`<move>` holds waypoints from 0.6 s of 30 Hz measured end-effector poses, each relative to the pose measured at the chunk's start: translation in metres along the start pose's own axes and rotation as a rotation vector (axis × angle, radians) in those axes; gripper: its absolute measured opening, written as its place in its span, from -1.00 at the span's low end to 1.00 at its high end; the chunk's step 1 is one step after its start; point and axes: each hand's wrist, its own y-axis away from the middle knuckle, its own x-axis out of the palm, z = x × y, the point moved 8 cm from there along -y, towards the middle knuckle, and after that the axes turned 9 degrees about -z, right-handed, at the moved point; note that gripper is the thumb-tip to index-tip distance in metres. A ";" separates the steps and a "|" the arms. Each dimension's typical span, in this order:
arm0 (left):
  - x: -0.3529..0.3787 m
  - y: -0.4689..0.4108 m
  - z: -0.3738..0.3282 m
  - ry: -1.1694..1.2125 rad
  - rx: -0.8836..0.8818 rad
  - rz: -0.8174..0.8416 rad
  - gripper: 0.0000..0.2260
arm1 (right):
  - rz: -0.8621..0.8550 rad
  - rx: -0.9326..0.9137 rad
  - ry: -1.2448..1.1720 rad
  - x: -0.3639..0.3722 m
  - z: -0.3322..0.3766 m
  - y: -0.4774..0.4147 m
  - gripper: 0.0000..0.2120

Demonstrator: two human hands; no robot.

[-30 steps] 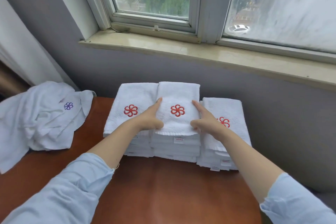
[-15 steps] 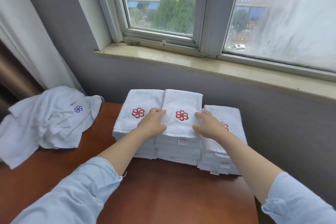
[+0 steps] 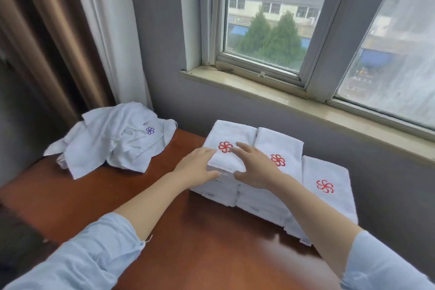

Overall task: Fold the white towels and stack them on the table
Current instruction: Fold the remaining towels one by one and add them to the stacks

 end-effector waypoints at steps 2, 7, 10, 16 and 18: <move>-0.020 0.014 0.033 -0.002 -0.055 -0.034 -0.33 | 0.026 -0.037 -0.007 0.007 0.032 -0.015 -0.31; -0.072 0.047 0.122 -0.003 -0.179 -0.073 -0.33 | 0.035 -0.108 -0.032 0.026 0.121 -0.061 -0.33; -0.106 0.066 0.176 -0.012 -0.223 -0.082 -0.33 | 0.024 -0.125 -0.032 0.042 0.178 -0.088 -0.33; -0.165 0.095 0.289 -0.037 -0.258 -0.103 -0.31 | -0.014 -0.131 -0.083 0.081 0.275 -0.143 -0.34; -0.176 0.100 0.321 -0.048 -0.263 -0.088 -0.30 | -0.028 -0.130 -0.096 0.092 0.296 -0.158 -0.34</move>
